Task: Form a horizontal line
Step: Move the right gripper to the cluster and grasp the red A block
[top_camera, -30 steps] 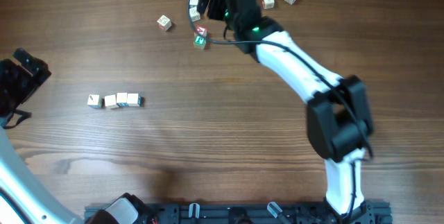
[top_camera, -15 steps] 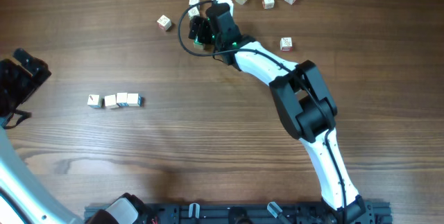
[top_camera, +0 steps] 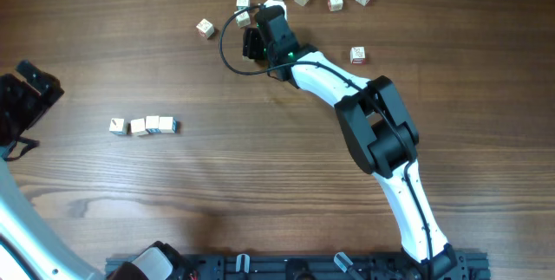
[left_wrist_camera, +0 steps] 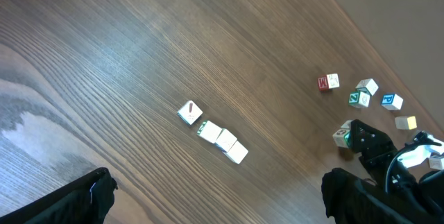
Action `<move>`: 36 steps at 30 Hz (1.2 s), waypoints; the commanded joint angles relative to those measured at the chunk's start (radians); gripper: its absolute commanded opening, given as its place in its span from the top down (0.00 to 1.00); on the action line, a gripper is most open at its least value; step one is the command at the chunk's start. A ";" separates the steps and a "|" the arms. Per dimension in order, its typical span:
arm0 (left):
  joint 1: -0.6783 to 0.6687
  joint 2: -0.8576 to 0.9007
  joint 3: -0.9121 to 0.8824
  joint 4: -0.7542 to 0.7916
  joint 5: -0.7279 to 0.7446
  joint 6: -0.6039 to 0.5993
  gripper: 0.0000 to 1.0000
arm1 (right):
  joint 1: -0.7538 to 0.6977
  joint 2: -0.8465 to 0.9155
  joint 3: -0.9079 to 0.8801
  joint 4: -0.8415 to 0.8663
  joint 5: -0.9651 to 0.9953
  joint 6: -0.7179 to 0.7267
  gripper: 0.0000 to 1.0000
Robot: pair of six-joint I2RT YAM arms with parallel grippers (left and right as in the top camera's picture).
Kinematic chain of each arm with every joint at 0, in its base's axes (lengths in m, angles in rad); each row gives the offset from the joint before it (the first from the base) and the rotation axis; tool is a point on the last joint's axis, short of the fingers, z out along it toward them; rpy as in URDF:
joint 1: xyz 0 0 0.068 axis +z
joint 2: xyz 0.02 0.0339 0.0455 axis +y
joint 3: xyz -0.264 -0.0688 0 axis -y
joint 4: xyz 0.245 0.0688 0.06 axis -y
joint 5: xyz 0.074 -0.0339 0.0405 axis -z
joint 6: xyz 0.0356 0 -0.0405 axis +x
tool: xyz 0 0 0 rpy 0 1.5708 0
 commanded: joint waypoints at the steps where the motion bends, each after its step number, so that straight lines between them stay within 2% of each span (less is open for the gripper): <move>1: 0.004 0.000 0.018 0.002 0.015 -0.006 0.00 | 0.006 0.014 0.000 -0.019 0.025 -0.021 0.40; 7: 0.004 0.000 0.018 0.002 0.015 -0.006 0.00 | 0.006 -0.049 0.000 -0.051 0.086 -0.048 0.44; 15: 0.004 0.000 0.018 0.002 0.015 -0.006 0.00 | 0.006 -0.062 0.000 -0.190 0.120 -0.073 0.58; 18: 0.004 0.000 0.018 0.002 0.015 -0.006 0.00 | 0.006 -0.062 0.000 -0.197 0.119 -0.073 0.56; 24: 0.004 0.000 0.018 0.002 0.015 -0.006 0.00 | 0.006 -0.060 -0.002 -0.200 0.120 -0.013 0.44; 36: 0.004 0.000 0.018 0.002 0.015 -0.006 0.00 | 0.008 -0.022 -0.005 -0.167 0.119 0.096 0.44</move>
